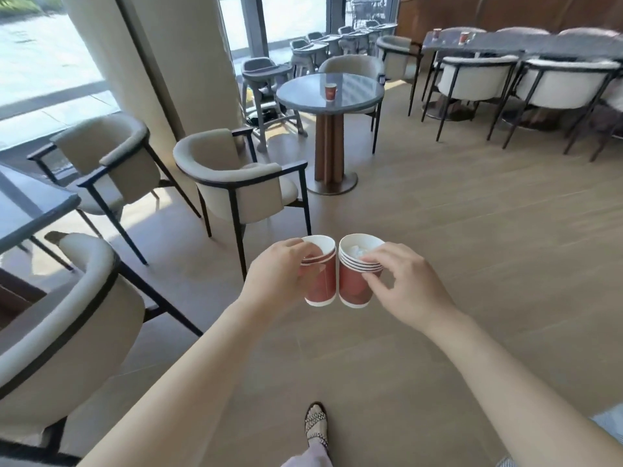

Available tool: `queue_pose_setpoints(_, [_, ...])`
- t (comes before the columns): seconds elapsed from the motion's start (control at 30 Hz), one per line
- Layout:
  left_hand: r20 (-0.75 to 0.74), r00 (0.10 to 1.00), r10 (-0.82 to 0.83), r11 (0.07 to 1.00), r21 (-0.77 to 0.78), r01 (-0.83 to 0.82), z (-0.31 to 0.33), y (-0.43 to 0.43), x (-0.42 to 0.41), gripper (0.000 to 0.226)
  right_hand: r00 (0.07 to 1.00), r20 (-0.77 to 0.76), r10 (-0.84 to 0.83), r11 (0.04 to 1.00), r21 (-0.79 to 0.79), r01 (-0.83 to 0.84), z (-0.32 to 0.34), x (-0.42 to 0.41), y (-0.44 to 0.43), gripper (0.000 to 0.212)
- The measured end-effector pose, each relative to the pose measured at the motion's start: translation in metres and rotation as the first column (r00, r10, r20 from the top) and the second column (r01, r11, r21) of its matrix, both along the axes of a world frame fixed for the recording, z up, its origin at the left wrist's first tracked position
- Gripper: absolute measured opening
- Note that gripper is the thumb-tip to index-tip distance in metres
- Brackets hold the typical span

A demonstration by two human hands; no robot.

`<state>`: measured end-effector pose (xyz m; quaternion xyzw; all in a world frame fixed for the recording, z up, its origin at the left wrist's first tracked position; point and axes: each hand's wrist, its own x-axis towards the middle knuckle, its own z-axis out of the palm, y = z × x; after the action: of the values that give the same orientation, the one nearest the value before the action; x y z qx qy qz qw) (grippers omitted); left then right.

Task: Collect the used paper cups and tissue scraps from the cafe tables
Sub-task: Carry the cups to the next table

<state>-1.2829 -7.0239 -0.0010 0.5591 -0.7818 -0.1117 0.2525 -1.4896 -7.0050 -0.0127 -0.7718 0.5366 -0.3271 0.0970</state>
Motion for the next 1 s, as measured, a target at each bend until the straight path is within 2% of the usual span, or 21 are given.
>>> queue_pose_setpoints(0.27, [-0.018, 0.999, -0.044, 0.998, 0.034, 0.045, 0.011, -0.197, -0.018, 0.013, 0.997, 0.035, -0.072, 0.995, -0.062, 0.075, 0.016, -0.018, -0.182, 0.024])
queue_pose_setpoints(0.63, [0.046, 0.986, -0.162, 0.985, 0.065, 0.159, -0.013, -0.436, -0.106, 0.011, 0.978, 0.053, -0.200, 0.979, 0.048, 0.197, -0.016, -0.102, -0.398, 0.018])
queue_pose_setpoints(1.0, [0.021, 0.992, -0.122, 0.988, 0.094, 0.119, -0.005, -0.699, -0.202, 0.010, 0.988, 0.023, -0.154, 0.986, 0.065, 0.152, -0.005, -0.191, -0.667, 0.020])
